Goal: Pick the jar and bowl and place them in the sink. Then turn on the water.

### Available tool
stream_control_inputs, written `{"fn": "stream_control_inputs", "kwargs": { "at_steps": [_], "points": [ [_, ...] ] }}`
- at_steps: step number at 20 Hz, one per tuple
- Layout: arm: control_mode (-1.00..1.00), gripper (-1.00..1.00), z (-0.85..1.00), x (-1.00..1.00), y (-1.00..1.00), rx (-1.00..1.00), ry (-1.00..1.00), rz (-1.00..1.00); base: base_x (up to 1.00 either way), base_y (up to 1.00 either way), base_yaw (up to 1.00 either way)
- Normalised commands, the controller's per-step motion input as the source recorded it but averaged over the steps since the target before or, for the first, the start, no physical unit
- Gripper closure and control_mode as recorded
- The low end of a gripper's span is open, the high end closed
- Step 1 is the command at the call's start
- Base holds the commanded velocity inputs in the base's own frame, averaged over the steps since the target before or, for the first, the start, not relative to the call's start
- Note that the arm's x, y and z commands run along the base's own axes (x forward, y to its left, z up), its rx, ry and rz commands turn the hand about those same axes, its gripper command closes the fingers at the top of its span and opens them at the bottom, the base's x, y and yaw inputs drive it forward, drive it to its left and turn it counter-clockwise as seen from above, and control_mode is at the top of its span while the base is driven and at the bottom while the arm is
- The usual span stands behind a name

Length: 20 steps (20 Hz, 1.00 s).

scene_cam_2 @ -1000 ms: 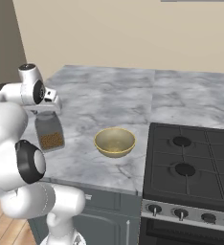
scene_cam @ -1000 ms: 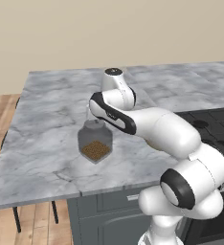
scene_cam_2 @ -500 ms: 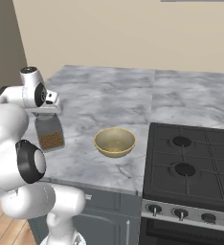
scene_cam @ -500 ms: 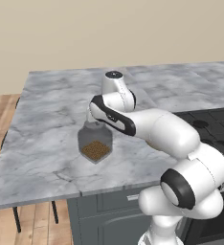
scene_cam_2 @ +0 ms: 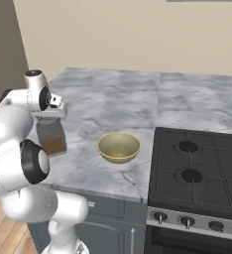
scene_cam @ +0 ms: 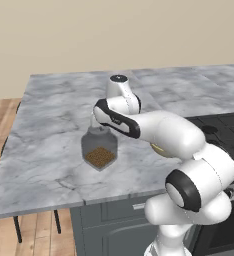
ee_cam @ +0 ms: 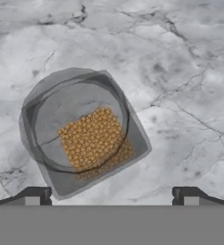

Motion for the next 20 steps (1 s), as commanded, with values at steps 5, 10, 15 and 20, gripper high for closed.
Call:
{"fn": "stream_control_inputs", "kwargs": {
  "at_steps": [5,10,15,20],
  "points": [
    [-1.0,-1.0,-0.02,0.25,-0.01,0.0,0.05,0.0,0.0,0.0,0.0],
    [-1.0,-1.0,-0.05,0.17,-0.02,0.0,0.02,0.01,0.0,0.0,0.0],
    [-1.0,-1.0,-0.09,0.14,0.0,0.0,0.0,0.0,0.0,0.0,0.0],
    [-1.0,-1.0,-0.15,0.12,0.0,-0.01,0.0,0.0,0.0,0.0,0.0]
  ]
}}
